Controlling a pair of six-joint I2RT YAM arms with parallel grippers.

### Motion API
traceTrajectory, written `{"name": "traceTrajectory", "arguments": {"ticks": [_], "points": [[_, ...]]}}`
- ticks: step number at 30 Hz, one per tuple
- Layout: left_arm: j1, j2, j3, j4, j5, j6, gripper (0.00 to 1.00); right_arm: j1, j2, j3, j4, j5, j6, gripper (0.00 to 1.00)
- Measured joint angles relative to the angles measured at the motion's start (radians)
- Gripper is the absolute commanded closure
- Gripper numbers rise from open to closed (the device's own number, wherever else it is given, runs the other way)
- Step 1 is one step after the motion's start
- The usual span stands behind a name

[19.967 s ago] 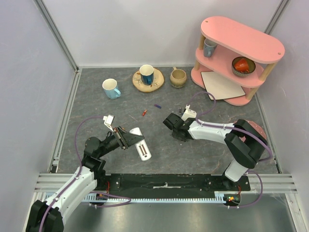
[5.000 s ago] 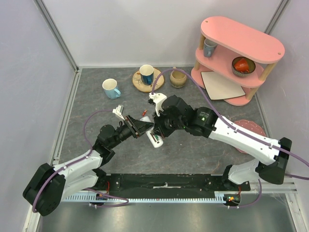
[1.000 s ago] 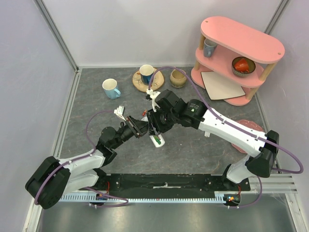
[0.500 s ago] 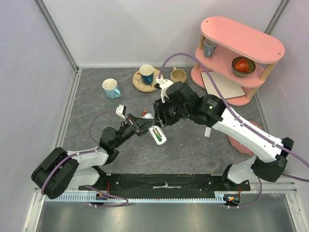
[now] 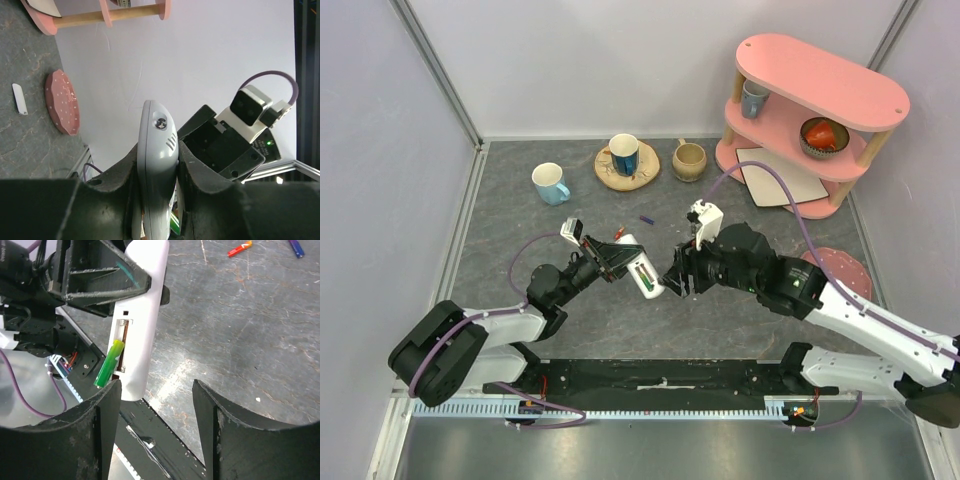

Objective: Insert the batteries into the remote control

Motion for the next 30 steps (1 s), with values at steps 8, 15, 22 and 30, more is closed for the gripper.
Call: {"name": "traceTrajectory", "arguments": {"ticks": [8,15,22,30], "points": [[0.0,-0.009,0.0,0.003,0.001,-0.014,0.98,0.0,-0.125,-0.166,0.218,-0.061,0.006,0.3],[0.0,-0.022,0.0,-0.001,0.002,-0.015,0.98,0.0,-0.11,-0.176,0.286,-0.104,0.003,0.31],[0.0,-0.04,0.0,-0.019,0.003,-0.015,0.98,0.0,-0.068,-0.176,0.289,-0.127,-0.002,0.31],[0.0,-0.051,0.0,-0.024,0.016,-0.014,0.98,0.0,-0.047,-0.176,0.289,-0.137,-0.003,0.31]]}}
